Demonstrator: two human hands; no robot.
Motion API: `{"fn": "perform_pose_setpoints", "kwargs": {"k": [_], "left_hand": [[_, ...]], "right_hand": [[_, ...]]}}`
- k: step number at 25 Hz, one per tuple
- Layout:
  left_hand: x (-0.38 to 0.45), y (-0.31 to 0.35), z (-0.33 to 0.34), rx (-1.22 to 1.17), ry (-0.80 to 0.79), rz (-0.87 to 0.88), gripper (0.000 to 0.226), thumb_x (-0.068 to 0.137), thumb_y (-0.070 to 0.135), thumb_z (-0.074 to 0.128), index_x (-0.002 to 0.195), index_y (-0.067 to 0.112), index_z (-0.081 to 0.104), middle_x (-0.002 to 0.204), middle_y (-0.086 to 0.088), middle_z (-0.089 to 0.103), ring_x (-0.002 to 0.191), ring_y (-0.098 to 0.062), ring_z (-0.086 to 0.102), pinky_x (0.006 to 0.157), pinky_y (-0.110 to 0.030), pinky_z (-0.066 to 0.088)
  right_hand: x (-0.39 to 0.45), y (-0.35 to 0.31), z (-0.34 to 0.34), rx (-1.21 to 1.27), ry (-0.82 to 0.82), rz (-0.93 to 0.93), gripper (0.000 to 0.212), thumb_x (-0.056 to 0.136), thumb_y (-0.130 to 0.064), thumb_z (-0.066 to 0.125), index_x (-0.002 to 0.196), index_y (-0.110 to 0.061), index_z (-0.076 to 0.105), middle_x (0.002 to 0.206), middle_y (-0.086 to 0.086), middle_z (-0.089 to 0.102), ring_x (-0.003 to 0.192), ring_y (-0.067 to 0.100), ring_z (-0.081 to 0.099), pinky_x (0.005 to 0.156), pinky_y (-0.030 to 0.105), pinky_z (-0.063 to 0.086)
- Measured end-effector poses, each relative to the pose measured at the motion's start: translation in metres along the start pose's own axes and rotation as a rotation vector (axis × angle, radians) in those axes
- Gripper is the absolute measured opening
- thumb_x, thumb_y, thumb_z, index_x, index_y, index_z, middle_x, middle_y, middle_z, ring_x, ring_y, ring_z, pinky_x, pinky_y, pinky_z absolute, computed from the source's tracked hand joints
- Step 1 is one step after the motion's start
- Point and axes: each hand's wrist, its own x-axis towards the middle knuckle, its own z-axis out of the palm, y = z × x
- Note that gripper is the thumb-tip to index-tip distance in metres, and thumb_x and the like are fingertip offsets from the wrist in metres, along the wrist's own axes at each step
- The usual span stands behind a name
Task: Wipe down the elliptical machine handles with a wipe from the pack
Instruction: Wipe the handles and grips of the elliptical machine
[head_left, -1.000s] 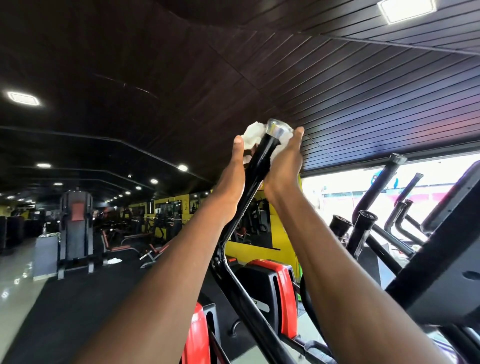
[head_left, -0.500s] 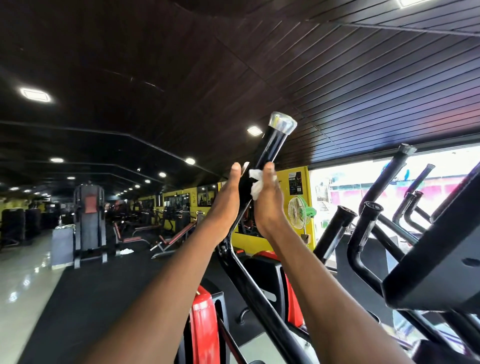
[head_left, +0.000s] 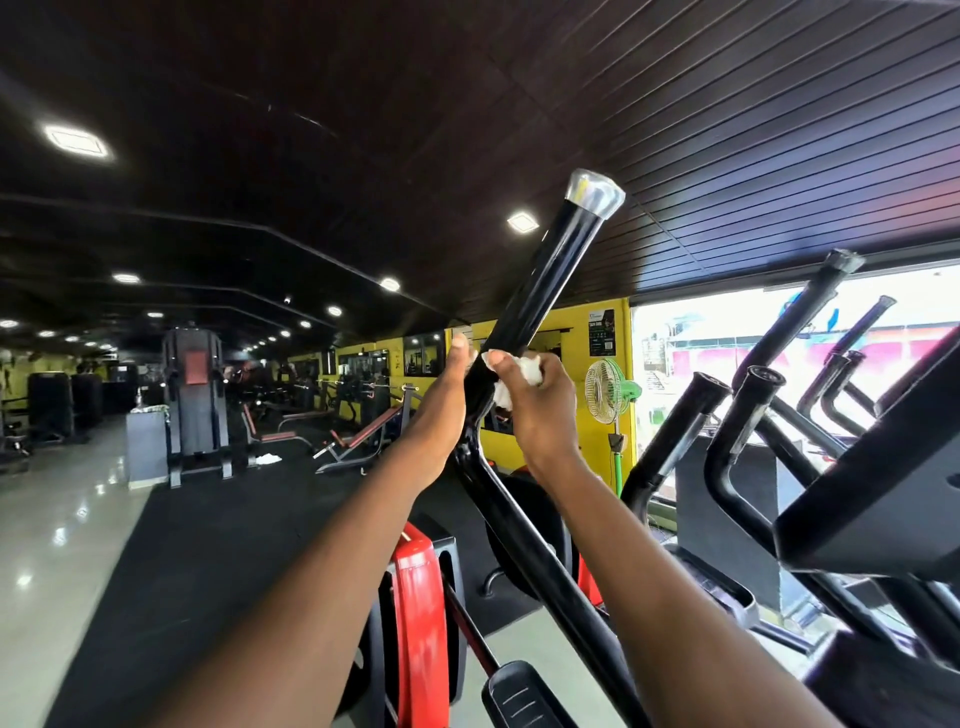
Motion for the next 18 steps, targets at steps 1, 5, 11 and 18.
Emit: {"fn": "perform_pose_setpoints", "kwargs": {"k": [1,5,11,18], "left_hand": [[-0.001,-0.002,-0.001,0.015,0.005,-0.018,0.09,0.079,0.085,0.017,0.148,0.031,0.036,0.154,-0.001,0.039,0.144,-0.018,0.031,0.12,-0.048,0.02],[-0.003,-0.008,-0.003,0.033,0.026,-0.038,0.079,0.088,0.075,0.015,0.148,0.029,0.037,0.154,-0.001,0.038,0.144,-0.018,0.03,0.117,-0.043,0.017],[-0.003,-0.02,0.004,-0.035,0.125,-0.133,0.069,0.093,0.07,0.022,0.144,0.029,0.044,0.149,-0.006,0.046,0.133,-0.023,0.046,0.107,-0.039,0.036],[-0.017,-0.032,0.01,-0.177,0.206,-0.211,0.064,0.095,0.066,0.029,0.137,0.023,0.05,0.129,0.001,0.057,0.124,-0.02,0.052,0.111,-0.044,0.037]], "right_hand": [[-0.007,0.007,0.005,0.024,-0.009,0.026,0.032,0.082,-0.048,0.068,0.086,-0.018,0.055,0.075,0.002,0.065,0.062,0.006,0.057,0.059,0.023,0.048],[-0.017,0.015,0.011,-0.098,0.025,-0.065,0.023,0.085,-0.035,0.07,0.076,-0.021,0.054,0.073,0.001,0.066,0.066,0.018,0.061,0.063,0.032,0.049],[-0.03,0.026,0.017,-0.285,-0.051,-0.091,0.019,0.083,-0.02,0.072,0.078,-0.021,0.054,0.07,-0.009,0.063,0.063,0.006,0.057,0.064,0.029,0.049],[-0.014,0.035,0.018,-0.243,-0.057,-0.003,0.017,0.085,-0.022,0.071,0.093,-0.017,0.057,0.098,0.001,0.057,0.088,0.017,0.057,0.083,0.033,0.048]]}}
